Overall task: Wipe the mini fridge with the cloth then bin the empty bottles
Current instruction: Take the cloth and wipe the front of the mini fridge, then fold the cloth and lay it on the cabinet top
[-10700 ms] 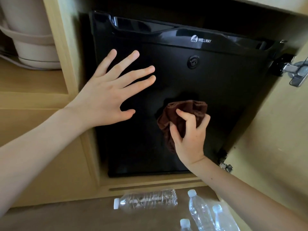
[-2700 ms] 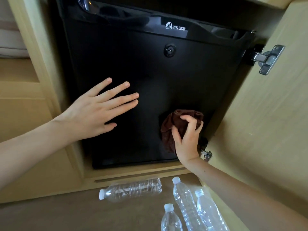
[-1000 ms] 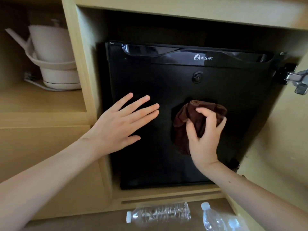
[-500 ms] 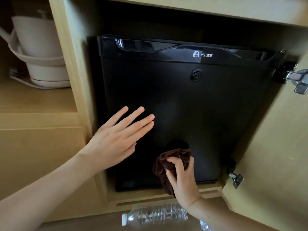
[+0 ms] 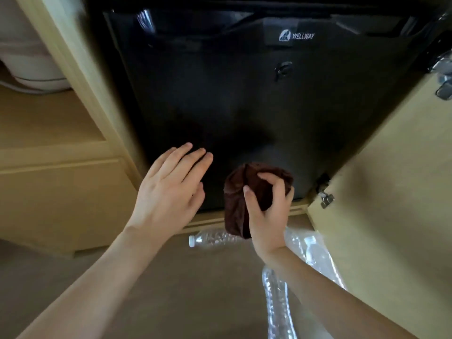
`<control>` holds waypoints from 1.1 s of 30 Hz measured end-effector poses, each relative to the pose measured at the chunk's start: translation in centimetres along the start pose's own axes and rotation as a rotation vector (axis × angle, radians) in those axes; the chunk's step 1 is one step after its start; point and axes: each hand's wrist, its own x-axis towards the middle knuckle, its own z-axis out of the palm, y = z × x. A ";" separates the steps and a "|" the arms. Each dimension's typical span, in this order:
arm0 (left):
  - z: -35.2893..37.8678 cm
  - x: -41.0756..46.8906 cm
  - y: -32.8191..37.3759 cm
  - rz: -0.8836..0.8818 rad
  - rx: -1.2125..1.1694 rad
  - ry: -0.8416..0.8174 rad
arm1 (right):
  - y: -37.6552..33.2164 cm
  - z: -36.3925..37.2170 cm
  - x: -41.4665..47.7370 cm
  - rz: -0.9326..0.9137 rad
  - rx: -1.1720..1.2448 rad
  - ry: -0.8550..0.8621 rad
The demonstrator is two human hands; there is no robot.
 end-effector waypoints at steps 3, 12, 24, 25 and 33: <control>-5.6 0.6 1.7 -0.063 -0.058 -0.038 | -6.5 -2.8 -0.8 0.126 0.021 0.005; -32.2 9.6 6.6 -0.256 -0.140 -0.308 | -33.1 -15.7 0.6 0.349 -0.075 -0.161; -66.0 21.4 10.4 -0.286 -0.121 -0.255 | -67.1 -30.0 8.1 0.162 -0.030 -0.344; -67.4 21.6 10.6 -0.284 -0.109 -0.237 | -68.4 -30.5 8.4 0.128 -0.024 -0.343; -72.8 17.7 13.8 -0.387 -0.097 -0.272 | -71.4 -33.0 6.0 0.121 0.002 -0.457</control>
